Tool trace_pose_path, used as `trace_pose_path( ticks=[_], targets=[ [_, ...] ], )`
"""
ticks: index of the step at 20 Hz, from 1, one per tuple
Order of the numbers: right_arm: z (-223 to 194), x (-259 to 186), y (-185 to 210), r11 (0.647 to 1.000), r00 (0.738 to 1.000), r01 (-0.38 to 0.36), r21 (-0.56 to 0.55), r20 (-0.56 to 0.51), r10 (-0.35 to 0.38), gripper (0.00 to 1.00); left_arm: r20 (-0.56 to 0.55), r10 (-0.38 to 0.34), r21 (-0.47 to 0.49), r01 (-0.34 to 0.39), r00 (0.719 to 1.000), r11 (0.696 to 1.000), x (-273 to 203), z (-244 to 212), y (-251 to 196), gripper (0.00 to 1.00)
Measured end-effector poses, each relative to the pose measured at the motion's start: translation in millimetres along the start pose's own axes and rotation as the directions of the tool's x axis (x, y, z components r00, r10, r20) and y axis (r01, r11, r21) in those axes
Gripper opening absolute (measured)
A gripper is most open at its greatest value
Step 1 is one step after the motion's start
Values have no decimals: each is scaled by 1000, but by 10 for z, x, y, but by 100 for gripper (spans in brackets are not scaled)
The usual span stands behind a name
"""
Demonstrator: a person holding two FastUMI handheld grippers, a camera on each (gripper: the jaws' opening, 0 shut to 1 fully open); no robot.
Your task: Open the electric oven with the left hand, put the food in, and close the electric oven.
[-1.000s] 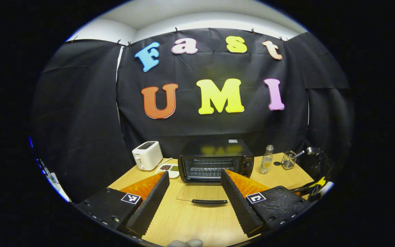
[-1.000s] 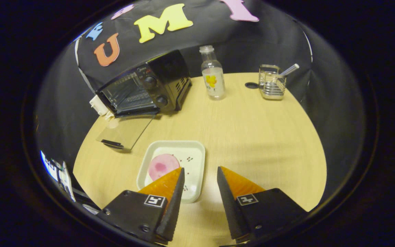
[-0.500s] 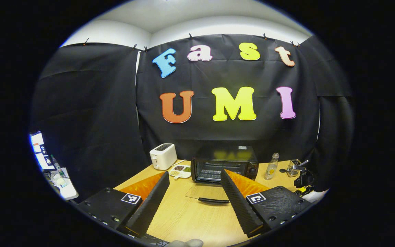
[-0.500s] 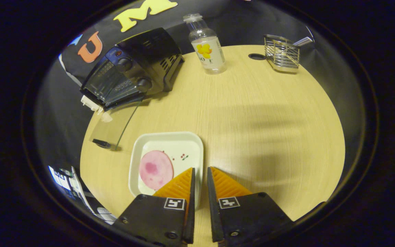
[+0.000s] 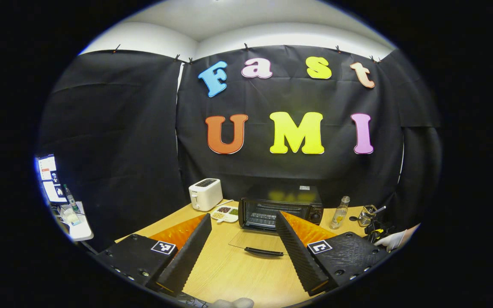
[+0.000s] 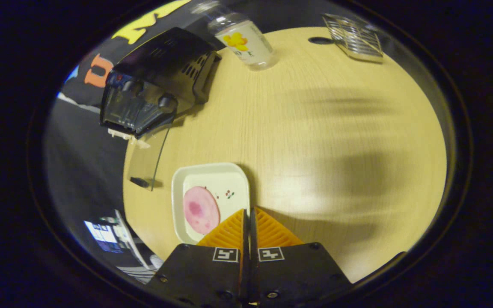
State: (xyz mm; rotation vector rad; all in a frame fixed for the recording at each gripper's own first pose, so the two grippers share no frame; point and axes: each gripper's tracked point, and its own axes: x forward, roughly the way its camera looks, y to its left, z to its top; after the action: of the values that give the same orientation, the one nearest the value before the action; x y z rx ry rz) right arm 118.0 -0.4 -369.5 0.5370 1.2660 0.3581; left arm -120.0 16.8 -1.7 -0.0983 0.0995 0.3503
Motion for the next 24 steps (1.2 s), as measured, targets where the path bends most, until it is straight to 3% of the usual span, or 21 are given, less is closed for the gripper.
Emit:
trace_pose_path(
  ticks=[4,7,14,16,19,22,24],
  targets=[
    [-25,-32,12,982,988,-154,113,-6,156,1,0,3,1,-3,1000,1000,-3,-1,24,96],
    [-19,-44,47,958,978,-207,197,58,199,1,-1,10,4,-10,1000,1000,-1,43,43,96],
    [105,-320,272,913,944,-271,305,271,189,0,-17,-27,60,28,999,998,-5,113,-39,96],
    [76,-390,470,900,930,-296,321,311,195,4,-22,-43,72,45,999,996,28,125,2,96],
    [-21,-412,855,877,915,-334,345,343,214,0,-33,-72,63,74,997,995,86,114,76,96],
    [-86,-296,1277,847,899,-362,390,385,207,4,-30,-105,66,107,994,992,164,135,220,96],
    [-126,-157,1528,834,890,-371,409,414,193,0,-41,-121,66,123,992,990,226,120,375,96]
  ],
)
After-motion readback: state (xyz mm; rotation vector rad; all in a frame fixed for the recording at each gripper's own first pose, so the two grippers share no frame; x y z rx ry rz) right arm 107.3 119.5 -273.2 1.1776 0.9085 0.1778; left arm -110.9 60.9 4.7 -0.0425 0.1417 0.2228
